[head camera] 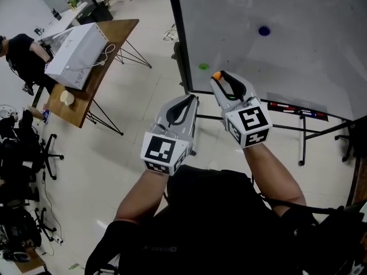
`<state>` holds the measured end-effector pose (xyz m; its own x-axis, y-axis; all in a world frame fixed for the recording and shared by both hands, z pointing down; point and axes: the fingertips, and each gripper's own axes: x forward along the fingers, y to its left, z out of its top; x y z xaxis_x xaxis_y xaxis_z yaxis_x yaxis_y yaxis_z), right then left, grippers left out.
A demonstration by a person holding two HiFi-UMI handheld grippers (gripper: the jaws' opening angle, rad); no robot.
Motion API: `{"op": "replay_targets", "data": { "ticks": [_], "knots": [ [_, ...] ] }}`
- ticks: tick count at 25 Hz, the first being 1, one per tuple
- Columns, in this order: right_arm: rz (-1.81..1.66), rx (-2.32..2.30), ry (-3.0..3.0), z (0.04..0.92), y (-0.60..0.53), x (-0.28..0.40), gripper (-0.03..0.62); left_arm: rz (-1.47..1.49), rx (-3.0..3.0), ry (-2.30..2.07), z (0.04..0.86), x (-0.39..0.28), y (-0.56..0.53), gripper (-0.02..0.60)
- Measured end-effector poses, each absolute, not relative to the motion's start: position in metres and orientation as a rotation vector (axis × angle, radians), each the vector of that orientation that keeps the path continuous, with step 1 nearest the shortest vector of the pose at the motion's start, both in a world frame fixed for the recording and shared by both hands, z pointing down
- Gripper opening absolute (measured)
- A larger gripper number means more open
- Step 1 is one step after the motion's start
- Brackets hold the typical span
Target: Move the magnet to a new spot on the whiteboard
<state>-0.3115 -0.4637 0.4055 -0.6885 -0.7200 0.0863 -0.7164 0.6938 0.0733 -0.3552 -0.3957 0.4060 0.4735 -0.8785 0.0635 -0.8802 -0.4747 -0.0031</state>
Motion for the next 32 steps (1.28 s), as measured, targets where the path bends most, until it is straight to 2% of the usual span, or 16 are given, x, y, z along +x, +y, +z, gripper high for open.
{"op": "replay_targets", "data": {
  "ticks": [13,32],
  "knots": [
    [0.028,1.604,-2.535,0.432,-0.532,-0.355,0.106,0.087,2.773,-1.366,0.406,-0.399,-0.398,0.015],
    [-0.013,1.868,-2.362,0.438,-0.556,-0.352,0.109,0.112,2.825,-1.237,0.418,-0.437,-0.398,0.015]
  ]
}}
